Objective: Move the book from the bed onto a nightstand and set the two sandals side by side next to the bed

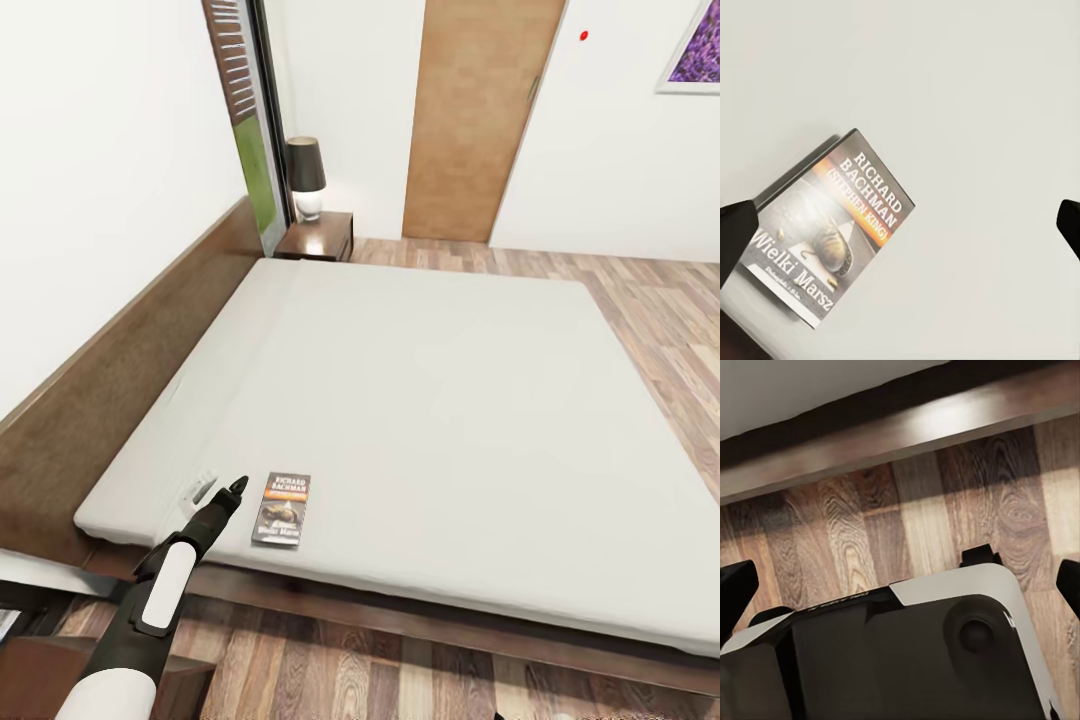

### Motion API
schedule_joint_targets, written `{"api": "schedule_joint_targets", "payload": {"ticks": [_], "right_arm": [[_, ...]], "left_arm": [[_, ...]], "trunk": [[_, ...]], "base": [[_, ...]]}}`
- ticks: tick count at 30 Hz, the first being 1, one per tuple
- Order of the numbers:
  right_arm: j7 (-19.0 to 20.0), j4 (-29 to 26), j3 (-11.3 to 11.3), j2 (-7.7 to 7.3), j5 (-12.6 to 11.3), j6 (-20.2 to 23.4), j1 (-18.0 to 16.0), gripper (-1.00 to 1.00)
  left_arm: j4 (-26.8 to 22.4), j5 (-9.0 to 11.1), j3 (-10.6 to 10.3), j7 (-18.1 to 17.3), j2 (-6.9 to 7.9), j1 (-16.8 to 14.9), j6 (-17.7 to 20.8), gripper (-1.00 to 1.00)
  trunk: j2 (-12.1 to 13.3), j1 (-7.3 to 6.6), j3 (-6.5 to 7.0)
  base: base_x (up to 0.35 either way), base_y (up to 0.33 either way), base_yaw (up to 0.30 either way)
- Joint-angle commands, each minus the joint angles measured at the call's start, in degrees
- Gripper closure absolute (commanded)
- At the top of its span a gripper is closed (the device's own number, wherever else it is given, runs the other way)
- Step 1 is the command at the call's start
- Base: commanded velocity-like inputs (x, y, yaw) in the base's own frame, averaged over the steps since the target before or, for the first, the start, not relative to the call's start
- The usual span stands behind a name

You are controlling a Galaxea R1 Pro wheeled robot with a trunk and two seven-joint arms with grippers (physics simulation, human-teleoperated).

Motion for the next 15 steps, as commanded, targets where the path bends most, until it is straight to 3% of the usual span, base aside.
{"api": "schedule_joint_targets", "payload": {"ticks": [1, 15], "right_arm": [[0.2, 0.1, 0.4, -0.04, -0.5, -0.2, 0.0, -1.0], [0.2, 0.1, 0.4, -0.04, -0.5, -0.2, 0.0, -1.0]], "left_arm": [[-0.1, 0.6, 0.2, 0.1, -0.06, 0.0, 0.4, -1.0], [-0.1, 0.6, 0.2, 0.1, -0.06, 0.0, 0.4, -1.0]], "trunk": [[-0.1, 0.03, -0.18], [-0.1, 0.03, -1.42]], "base": [[0.0, 0.0, 0.0], [0.0, 0.0, 0.0]]}}
